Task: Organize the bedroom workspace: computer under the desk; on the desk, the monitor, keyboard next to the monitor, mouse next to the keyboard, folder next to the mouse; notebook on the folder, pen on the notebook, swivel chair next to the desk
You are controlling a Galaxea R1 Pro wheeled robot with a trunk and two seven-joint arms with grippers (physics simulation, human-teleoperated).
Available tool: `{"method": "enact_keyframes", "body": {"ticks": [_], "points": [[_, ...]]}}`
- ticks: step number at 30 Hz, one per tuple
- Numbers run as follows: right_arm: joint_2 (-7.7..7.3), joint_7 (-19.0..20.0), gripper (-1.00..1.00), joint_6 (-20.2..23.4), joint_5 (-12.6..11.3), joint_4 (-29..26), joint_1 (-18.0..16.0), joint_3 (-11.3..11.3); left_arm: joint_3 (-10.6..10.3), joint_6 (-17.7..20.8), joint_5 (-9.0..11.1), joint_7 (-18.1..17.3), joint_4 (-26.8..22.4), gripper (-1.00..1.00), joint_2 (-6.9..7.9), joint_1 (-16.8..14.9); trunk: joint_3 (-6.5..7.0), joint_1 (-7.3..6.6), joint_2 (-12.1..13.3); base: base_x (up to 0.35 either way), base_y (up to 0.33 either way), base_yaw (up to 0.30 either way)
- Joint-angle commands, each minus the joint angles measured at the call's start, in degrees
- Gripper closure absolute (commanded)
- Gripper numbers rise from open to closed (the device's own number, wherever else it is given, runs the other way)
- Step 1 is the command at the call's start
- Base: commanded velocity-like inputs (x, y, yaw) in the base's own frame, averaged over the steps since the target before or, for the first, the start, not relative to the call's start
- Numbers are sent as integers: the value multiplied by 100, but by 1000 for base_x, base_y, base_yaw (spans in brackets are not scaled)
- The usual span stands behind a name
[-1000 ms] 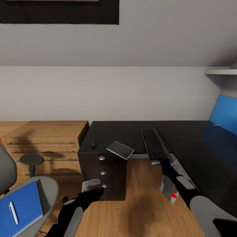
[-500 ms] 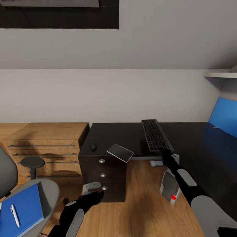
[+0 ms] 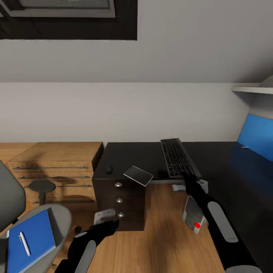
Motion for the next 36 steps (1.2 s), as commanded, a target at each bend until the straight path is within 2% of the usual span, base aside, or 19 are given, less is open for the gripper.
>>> {"method": "enact_keyframes", "body": {"ticks": [1,6,17,29,30,31,36], "points": [[10,-128,100,40,-54,-165,63,-8,-4,15,63,53,-10,-100,0,-2,12,-26,38,-316,0,0],[28,-260,100,125,-82,-454,159,-5,1,15,68,52,-15,-100,0,-4,102,-136,239,-328,0,0],[32,-275,100,158,-98,-544,196,-8,21,15,69,52,-20,-100,7,-3,300,-377,680,-336,0,0],[41,-266,100,143,-256,-544,197,-8,22,15,69,57,-24,-100,4,-4,515,-641,1161,-338,-58,0],[34,-272,100,156,-464,-534,197,-8,4,15,62,68,-24,-100,1,-4,533,-663,1201,-298,-220,0],[33,-273,100,151,-496,-524,197,-8,-4,15,60,69,-24,-100,0,-4,551,-685,1241,-295,-226,0],[29,-273,100,148,-489,-508,197,-15,-12,15,60,69,-25,-100,0,-4,641,-795,1442,-295,-226,0]]}}
